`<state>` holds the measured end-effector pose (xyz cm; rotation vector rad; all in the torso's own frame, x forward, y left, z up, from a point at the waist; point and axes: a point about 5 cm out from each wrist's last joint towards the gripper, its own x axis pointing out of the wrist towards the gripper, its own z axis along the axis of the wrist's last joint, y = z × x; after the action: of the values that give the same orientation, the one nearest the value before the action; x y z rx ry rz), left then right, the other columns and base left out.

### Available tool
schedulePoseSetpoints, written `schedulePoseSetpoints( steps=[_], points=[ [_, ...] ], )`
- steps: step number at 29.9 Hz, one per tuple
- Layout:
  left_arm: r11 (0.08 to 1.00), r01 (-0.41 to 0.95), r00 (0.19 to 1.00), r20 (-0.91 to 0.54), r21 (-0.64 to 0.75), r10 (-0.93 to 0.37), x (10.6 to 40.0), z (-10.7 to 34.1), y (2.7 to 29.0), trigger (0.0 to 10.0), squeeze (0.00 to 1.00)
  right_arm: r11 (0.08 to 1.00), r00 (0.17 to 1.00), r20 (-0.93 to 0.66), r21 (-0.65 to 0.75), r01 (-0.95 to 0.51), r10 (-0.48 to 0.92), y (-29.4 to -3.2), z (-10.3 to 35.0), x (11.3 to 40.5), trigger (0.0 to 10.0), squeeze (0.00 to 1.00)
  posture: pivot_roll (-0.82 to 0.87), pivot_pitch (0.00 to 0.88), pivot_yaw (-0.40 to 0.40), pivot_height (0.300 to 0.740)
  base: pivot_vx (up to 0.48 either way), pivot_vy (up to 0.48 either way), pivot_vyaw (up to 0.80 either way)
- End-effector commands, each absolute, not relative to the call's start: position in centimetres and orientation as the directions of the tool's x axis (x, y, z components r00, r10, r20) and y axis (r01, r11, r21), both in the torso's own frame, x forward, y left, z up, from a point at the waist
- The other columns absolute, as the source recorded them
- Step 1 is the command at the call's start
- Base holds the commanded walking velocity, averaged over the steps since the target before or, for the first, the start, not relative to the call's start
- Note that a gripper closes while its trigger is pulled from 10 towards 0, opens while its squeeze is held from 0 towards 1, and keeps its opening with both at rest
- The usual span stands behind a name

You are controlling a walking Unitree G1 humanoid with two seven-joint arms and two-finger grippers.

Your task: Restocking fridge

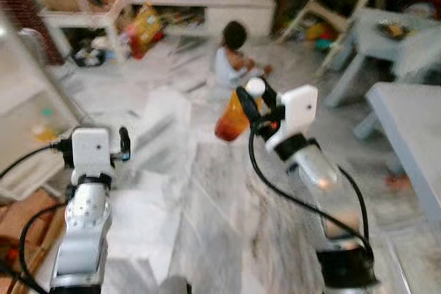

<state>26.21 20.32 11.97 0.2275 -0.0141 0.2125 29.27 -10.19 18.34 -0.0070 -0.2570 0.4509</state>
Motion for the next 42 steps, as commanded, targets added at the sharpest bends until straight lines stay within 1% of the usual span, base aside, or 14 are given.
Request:
schedulePoseSetpoints(
  steps=[1, 6, 9, 13, 16, 19, 20, 22, 27, 30, 34, 35, 39, 42],
  points=[
    [0.942, -0.231, 0.973, 0.049, 0.242, 0.226, 26.0, 12.0, 20.5, 10.0, 0.00, 0.918, 0.886, 0.242, -0.062, -0.392, 0.395, -11.4, 18.0, 29.2, 10.0, 0.00, 0.05, 0.047, -0.023, 0.740, 0.000, 0.000, 0.78],
    [0.934, -0.254, 0.967, 0.043, 0.252, 0.251, 26.2, 11.9, 21.0, 10.0, 0.00, 0.923, 0.897, 0.216, -0.068, -0.379, 0.385, -11.8, 17.0, 29.0, 10.0, 0.00, 0.05, 0.040, -0.020, 0.740, 0.000, 0.000, 0.78],
    [0.946, -0.229, 0.973, 0.061, 0.230, 0.221, 26.7, 12.6, 20.7, 10.0, 0.00, 0.925, 0.897, 0.223, -0.075, -0.373, 0.380, -11.6, 17.0, 29.3, 10.0, 0.00, 0.06, 0.044, -0.020, 0.740, 0.000, 0.000, 0.78],
    [0.953, -0.204, 0.979, 0.048, 0.224, 0.198, 26.3, 12.3, 20.3, 10.0, 0.00, 0.930, 0.901, 0.229, -0.074, -0.360, 0.367, -11.6, 16.9, 29.3, 10.0, 0.00, 0.07, 0.039, -0.027, 0.740, 0.000, 0.000, 0.77],
    [0.955, -0.186, 0.982, 0.033, 0.230, 0.183, 26.0, 11.8, 19.9, 10.0, 0.00, 0.946, 0.917, 0.233, -0.065, -0.317, 0.323, -12.1, 16.7, 29.3, 10.0, 0.00, 0.07, 0.032, -0.032, 0.740, 0.000, 0.000, 0.77],
    [0.954, -0.189, 0.982, 0.025, 0.234, 0.189, 25.8, 11.6, 19.8, 10.0, 0.00, 0.966, 0.941, 0.219, -0.056, -0.251, 0.257, -13.0, 16.2, 29.4, 10.0, 0.00, 0.07, 0.025, -0.033, 0.740, 0.000, 0.000, 0.77],
    [0.952, -0.191, 0.981, 0.018, 0.237, 0.192, 25.6, 11.4, 19.8, 10.0, 0.00, 0.979, 0.958, 0.199, -0.027, -0.203, 0.205, -13.7, 15.6, 29.4, 10.0, 0.00, 0.07, 0.018, -0.033, 0.740, 0.000, 0.000, 0.77],
    [0.951, -0.192, 0.981, 0.016, 0.241, 0.194, 25.4, 11.4, 19.9, 10.0, 0.00, 0.983, 0.964, 0.189, -0.021, -0.184, 0.185, -14.1, 15.3, 29.3, 10.0, 0.00, 0.07, 0.016, -0.032, 0.740, 0.000, 0.000, 0.77],
    [0.938, -0.212, 0.973, -0.027, 0.273, 0.228, 23.1, 10.2, 21.5, 10.0, 0.00, 0.995, 0.988, 0.130, -0.078, -0.069, 0.078, -16.8, 13.7, 28.5, 10.0, 0.00, 0.08, 0.017, -0.041, 0.740, 0.000, 0.000, 0.62],
    [0.939, -0.215, 0.973, -0.027, 0.270, 0.231, 22.9, 10.2, 21.7, 10.0, 0.00, 0.997, 0.993, 0.108, -0.074, -0.032, 0.040, -17.6, 13.2, 28.5, 10.0, 0.00, 0.09, 0.008, -0.051, 0.740, 0.000, 0.000, 0.00],
    [0.942, -0.222, 0.973, 0.001, 0.250, 0.229, 23.5, 10.8, 21.4, 10.0, 0.00, 0.996, 0.996, 0.063, -0.067, -0.063, 0.067, -17.1, 12.5, 29.0, 10.0, 0.00, 0.10, 0.007, -0.054, 0.740, 0.000, 0.000, 0.00],
    [0.944, -0.221, 0.974, 0.011, 0.246, 0.225, 23.8, 11.0, 21.1, 10.0, 0.00, 0.996, 0.995, 0.048, -0.032, -0.088, 0.090, -16.6, 12.4, 29.3, 10.0, 0.00, 0.10, 0.007, -0.054, 0.740, 0.000, 0.000, 0.00],
    [0.954, -0.205, 0.979, 0.034, 0.220, 0.203, 24.4, 11.6, 20.3, 10.0, 0.00, 0.983, 0.981, 0.067, -0.009, -0.184, 0.184, -14.8, 12.8, 29.5, 10.0, 0.00, 0.10, 0.008, -0.055, 0.740, 0.156, 0.000, 0.00],
    [0.955, -0.203, 0.979, 0.036, 0.216, 0.200, 24.5, 11.7, 20.1, 10.0, 0.00, 0.983, 0.982, 0.049, -0.026, -0.184, 0.185, -14.3, 12.6, 29.6, 10.0, 0.00, 0.10, 0.009, -0.055, 0.740, 0.360, 0.000, 0.00]
  ],
)
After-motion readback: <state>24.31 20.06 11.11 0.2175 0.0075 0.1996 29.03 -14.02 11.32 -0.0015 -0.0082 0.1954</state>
